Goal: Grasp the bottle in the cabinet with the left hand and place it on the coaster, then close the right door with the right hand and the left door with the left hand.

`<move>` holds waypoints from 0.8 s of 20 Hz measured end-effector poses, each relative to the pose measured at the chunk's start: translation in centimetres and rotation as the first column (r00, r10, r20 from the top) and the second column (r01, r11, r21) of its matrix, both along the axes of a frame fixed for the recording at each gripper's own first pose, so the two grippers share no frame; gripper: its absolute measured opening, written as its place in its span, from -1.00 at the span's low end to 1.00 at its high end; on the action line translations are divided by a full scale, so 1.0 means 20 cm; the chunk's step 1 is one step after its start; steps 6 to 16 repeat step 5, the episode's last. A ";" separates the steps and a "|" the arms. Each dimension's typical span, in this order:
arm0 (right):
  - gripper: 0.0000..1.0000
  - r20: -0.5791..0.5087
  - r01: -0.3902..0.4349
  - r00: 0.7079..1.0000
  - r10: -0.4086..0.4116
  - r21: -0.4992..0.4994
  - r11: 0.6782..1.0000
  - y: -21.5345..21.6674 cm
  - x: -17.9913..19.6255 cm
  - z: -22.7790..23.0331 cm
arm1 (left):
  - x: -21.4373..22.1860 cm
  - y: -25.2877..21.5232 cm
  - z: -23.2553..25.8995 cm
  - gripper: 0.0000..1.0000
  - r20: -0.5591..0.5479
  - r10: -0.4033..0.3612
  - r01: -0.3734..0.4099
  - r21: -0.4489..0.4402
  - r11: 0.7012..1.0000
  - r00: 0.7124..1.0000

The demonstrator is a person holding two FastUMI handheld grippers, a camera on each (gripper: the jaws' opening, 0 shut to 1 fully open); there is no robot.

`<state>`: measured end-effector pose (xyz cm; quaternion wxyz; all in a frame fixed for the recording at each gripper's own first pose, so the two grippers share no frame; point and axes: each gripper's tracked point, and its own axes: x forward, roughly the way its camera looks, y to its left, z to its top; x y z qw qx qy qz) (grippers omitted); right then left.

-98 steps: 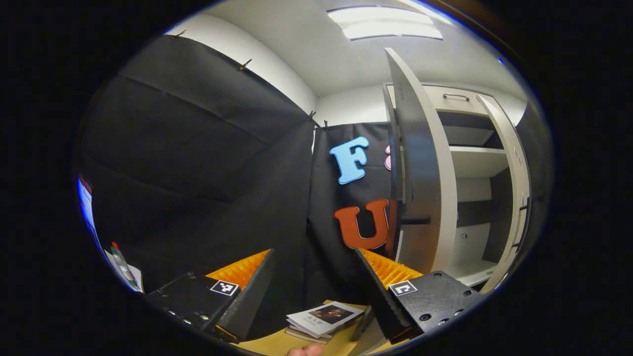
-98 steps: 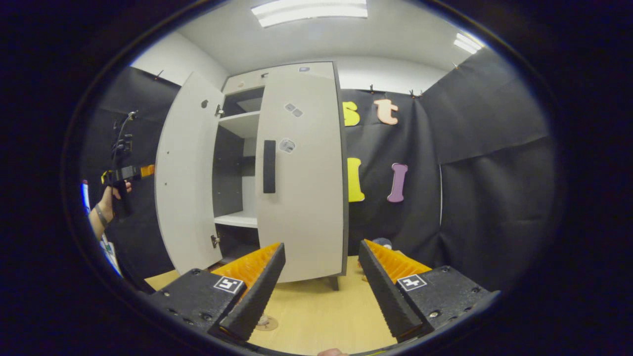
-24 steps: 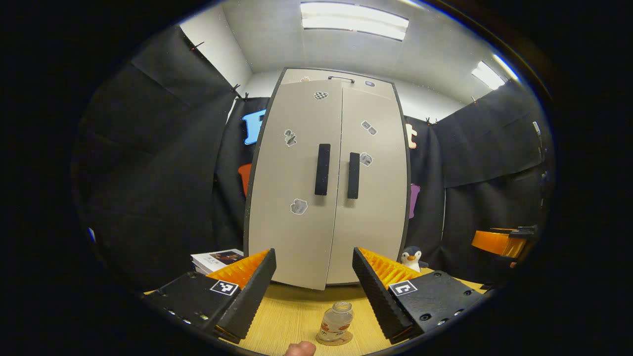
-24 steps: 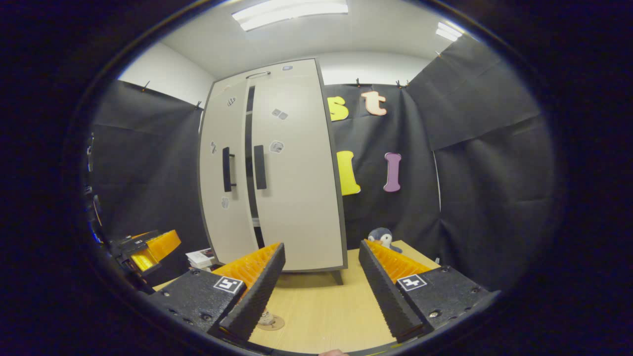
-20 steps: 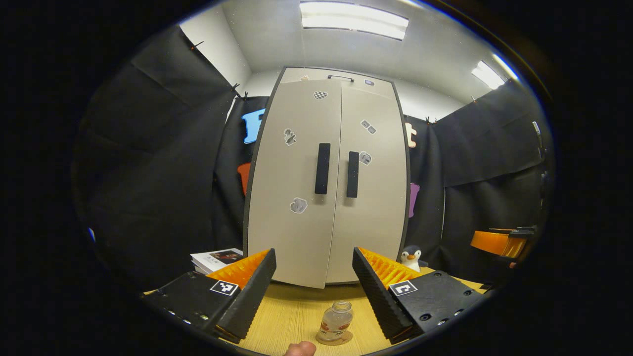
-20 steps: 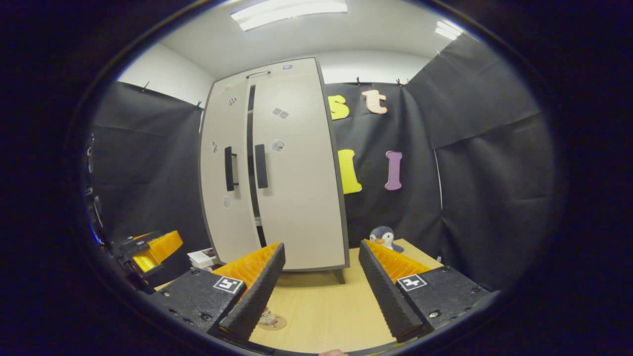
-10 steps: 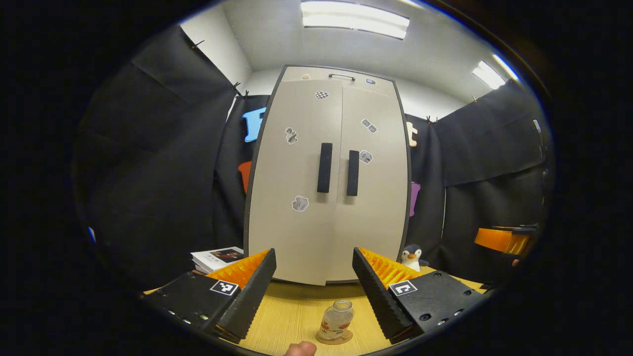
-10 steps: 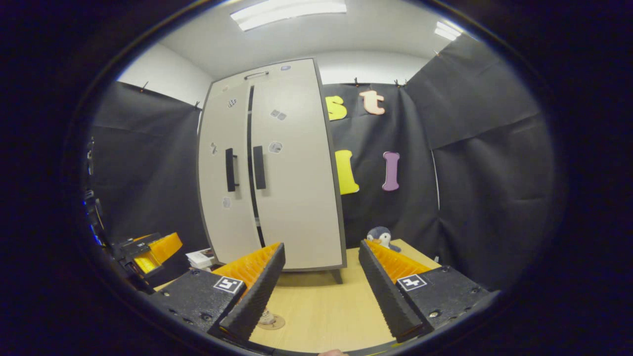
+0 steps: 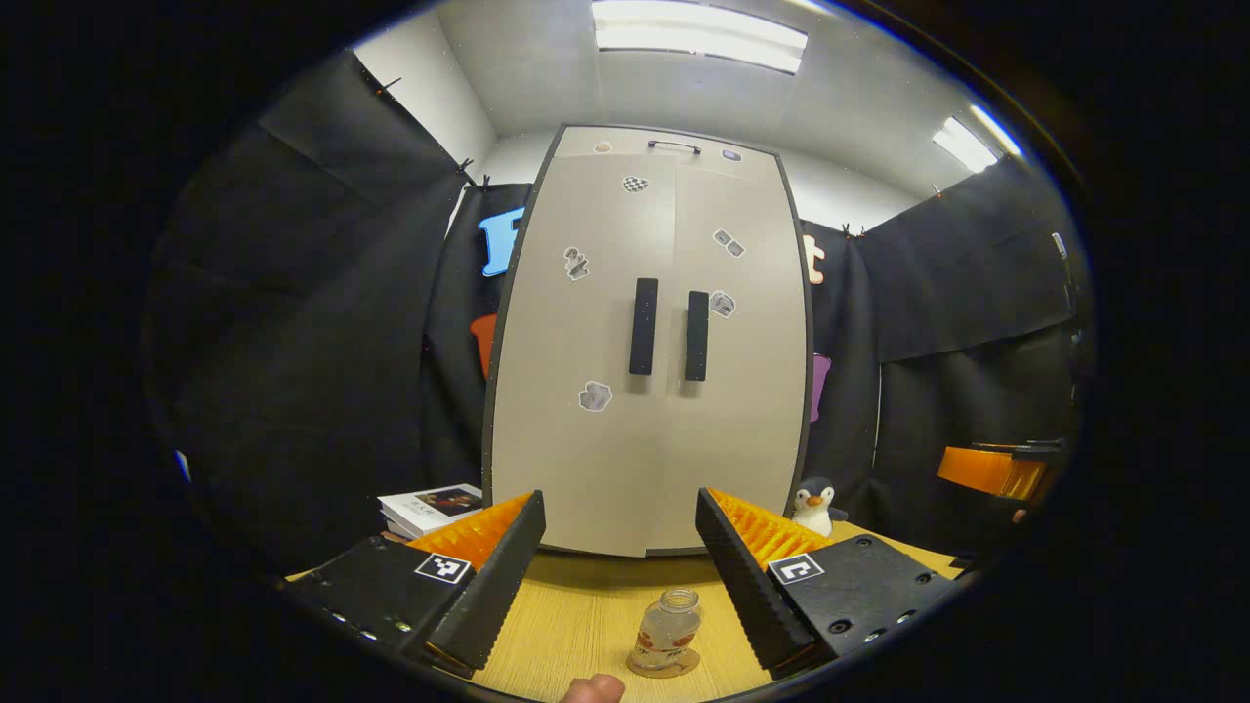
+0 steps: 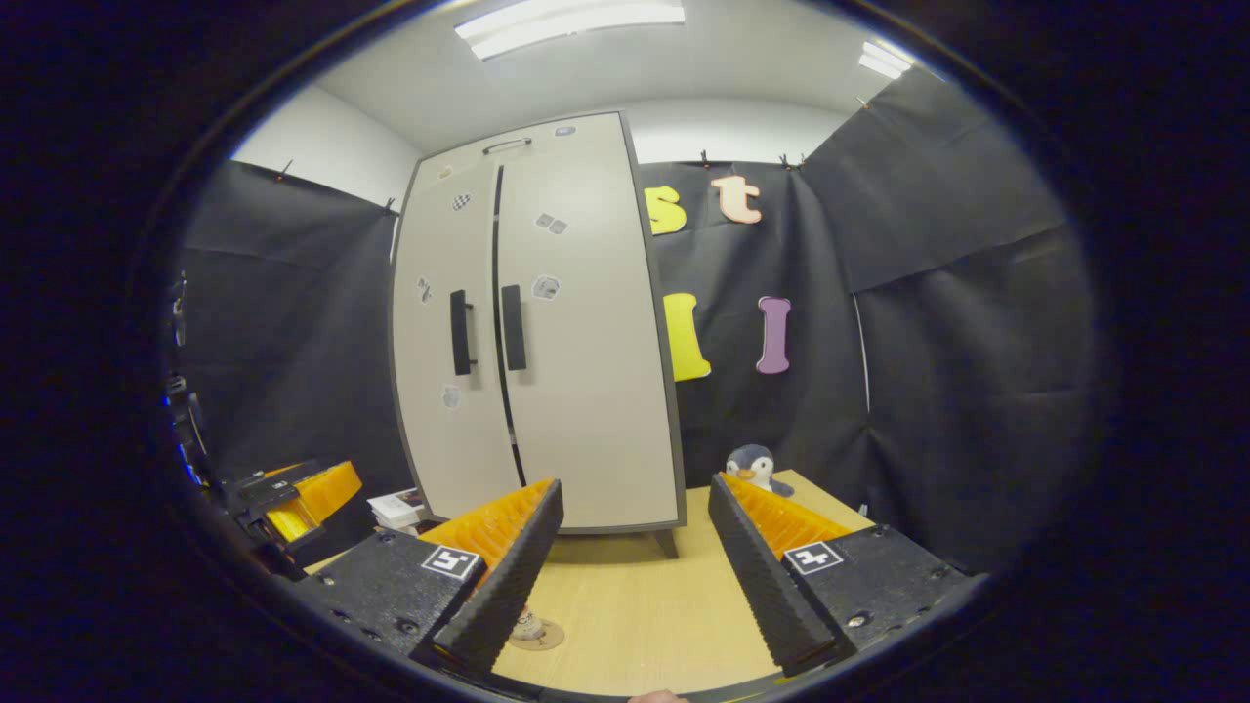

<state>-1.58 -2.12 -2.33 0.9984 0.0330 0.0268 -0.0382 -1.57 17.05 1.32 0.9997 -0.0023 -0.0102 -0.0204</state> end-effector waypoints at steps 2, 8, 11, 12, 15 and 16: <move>0.87 0.002 0.000 1.000 0.000 -0.003 1.000 0.00 0.00 0.00 | 0.00 0.00 0.00 0.89 -0.001 0.000 0.000 -0.001 1.000 1.000; 0.87 -0.004 -0.001 1.000 0.001 0.000 1.000 0.00 0.00 -0.01 | 0.00 0.00 0.00 0.89 0.000 -0.002 0.002 -0.001 1.000 1.000; 0.87 -0.004 -0.001 1.000 0.001 0.000 1.000 0.00 0.00 -0.01 | 0.00 0.00 0.00 0.89 0.000 -0.002 0.002 -0.001 1.000 1.000; 0.87 -0.004 -0.001 1.000 0.001 0.000 1.000 0.00 0.00 -0.01 | 0.00 0.00 0.00 0.89 0.000 -0.002 0.002 -0.001 1.000 1.000; 0.87 -0.004 -0.001 1.000 0.001 0.000 1.000 0.00 0.00 -0.01 | 0.00 0.00 0.00 0.89 0.000 -0.002 0.002 -0.001 1.000 1.000; 0.87 -0.004 -0.001 1.000 0.001 0.000 1.000 0.00 0.00 -0.01 | 0.00 0.00 0.00 0.89 0.000 -0.002 0.002 -0.001 1.000 1.000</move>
